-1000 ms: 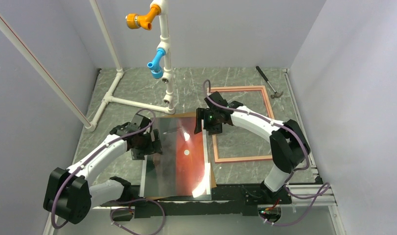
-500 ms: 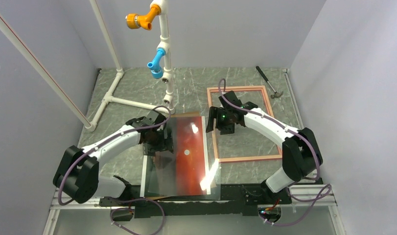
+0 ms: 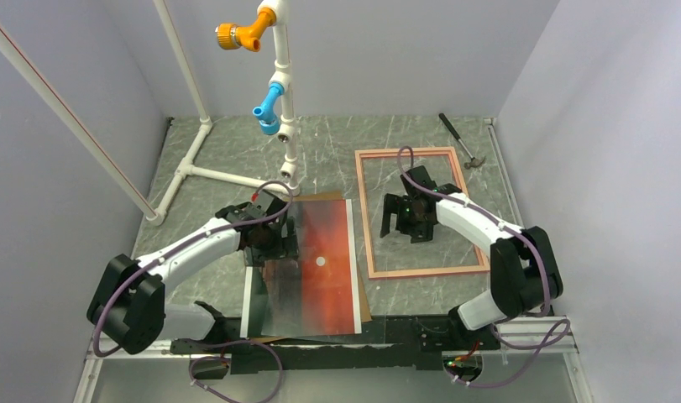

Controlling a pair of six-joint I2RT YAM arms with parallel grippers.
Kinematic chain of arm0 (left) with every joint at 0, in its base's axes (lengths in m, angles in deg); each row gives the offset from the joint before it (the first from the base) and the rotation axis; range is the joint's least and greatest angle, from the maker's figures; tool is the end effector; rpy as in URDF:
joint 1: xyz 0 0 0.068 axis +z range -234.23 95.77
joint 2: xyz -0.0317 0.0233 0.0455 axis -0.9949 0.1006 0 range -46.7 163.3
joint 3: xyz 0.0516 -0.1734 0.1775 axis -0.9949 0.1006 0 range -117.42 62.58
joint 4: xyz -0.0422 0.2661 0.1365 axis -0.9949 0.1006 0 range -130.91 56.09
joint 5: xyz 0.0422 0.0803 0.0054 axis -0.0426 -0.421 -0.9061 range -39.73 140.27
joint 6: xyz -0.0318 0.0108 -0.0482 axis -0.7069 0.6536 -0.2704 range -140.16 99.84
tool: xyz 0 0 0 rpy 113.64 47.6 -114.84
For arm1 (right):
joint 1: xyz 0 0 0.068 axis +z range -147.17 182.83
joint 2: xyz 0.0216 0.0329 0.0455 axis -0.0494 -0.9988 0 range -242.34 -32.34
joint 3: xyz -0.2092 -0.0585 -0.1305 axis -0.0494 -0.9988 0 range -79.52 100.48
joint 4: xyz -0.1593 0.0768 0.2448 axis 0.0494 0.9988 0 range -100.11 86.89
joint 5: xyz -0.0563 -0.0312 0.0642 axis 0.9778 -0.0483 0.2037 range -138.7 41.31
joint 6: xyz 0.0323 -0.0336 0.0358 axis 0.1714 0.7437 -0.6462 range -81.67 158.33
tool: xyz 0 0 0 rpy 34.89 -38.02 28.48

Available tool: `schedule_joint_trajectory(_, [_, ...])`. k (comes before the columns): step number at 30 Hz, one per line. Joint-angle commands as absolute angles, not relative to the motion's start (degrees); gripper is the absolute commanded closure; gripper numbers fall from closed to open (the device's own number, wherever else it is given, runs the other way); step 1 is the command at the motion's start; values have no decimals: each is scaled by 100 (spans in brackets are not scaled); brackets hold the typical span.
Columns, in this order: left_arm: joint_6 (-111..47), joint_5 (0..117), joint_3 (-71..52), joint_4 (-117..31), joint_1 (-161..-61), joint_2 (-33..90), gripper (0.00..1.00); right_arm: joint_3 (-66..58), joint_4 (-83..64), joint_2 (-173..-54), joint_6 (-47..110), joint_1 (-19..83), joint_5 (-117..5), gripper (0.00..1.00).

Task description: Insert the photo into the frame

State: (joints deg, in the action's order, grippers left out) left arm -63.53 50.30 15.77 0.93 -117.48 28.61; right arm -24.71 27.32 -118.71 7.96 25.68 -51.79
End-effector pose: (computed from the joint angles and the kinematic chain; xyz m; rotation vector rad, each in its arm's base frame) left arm 0.2332 -0.1530 0.1551 -0.2518 2.8456 -0.3074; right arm 0.2967 0.1276 0.1486 0.1711 2.8169 0.3025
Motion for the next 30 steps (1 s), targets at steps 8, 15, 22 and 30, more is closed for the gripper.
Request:
schedule_joint_trajectory(8, [-6728,5591,2648,-942,-11762,2361,3,-4016,1241,-10599,534,2101,-7541,0])
schedule_joint_trajectory(15, [-6955,6033,3195,-1677,-11761,2100,6,-4609,92,-10772,111,2068,-8669,1])
schedule_joint_trajectory(22, [-7025,6281,3369,-2087,-11759,2035,9,-4635,-236,-10688,-265,2076,-9075,4])
schedule_joint_trajectory(30, [-7099,6424,3538,-2346,-11754,2012,11,-4794,-729,-10131,-839,2066,-9327,14])
